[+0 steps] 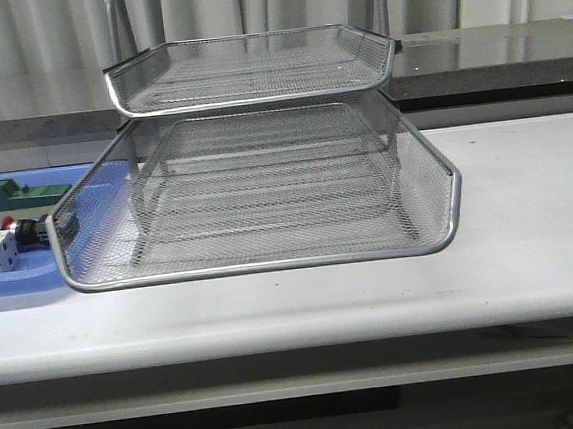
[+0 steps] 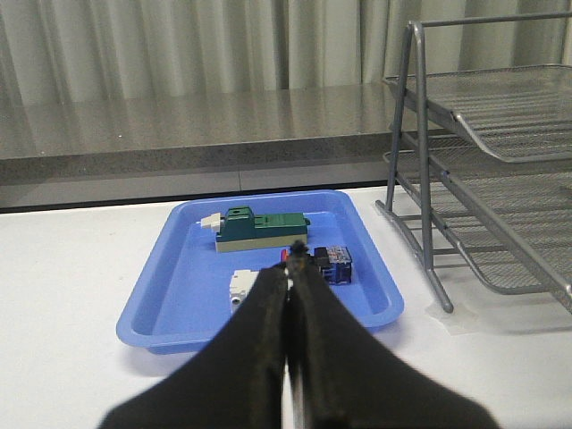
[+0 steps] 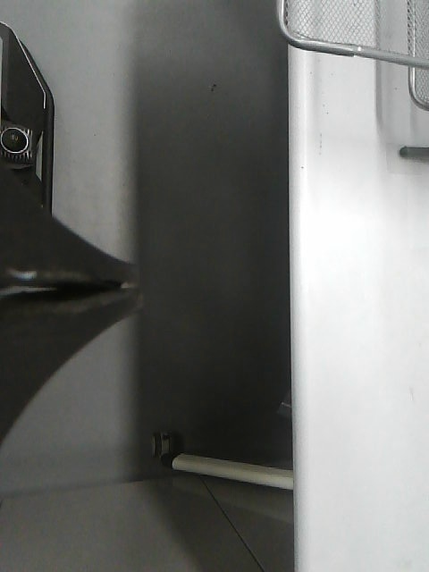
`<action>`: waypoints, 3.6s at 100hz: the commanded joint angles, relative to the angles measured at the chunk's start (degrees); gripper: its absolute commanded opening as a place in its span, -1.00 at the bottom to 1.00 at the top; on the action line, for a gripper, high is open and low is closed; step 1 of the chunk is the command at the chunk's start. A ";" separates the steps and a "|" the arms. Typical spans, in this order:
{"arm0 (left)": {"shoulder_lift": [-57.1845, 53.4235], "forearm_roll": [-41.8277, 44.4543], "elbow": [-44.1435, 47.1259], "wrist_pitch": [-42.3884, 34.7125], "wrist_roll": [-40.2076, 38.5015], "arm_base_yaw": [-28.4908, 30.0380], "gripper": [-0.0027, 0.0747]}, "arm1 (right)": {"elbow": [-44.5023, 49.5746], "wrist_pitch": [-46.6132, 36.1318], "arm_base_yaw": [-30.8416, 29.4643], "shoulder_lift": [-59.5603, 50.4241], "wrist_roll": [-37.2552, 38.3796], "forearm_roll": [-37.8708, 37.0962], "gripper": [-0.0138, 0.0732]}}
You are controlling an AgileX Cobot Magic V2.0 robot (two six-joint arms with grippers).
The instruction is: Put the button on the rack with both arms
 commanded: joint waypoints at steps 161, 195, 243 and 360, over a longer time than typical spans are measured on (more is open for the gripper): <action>55.33 -1.07 -56.16 24.72 -0.06 0.08 -0.98 | -1.78 -3.12 -0.02 0.29 -0.05 -1.07 -0.84; 81.53 -1.04 -79.16 41.16 12.19 0.08 -0.98 | -1.78 -3.12 -0.02 0.29 -0.05 -1.07 -0.84; 95.93 -0.93 -91.81 51.10 18.52 0.08 0.82 | -1.78 -3.12 -0.02 0.29 -0.05 -1.07 -0.84; 115.77 2.93 -98.41 37.29 42.21 -6.75 0.61 | -1.78 -3.12 -0.02 0.29 -0.05 -1.07 -0.84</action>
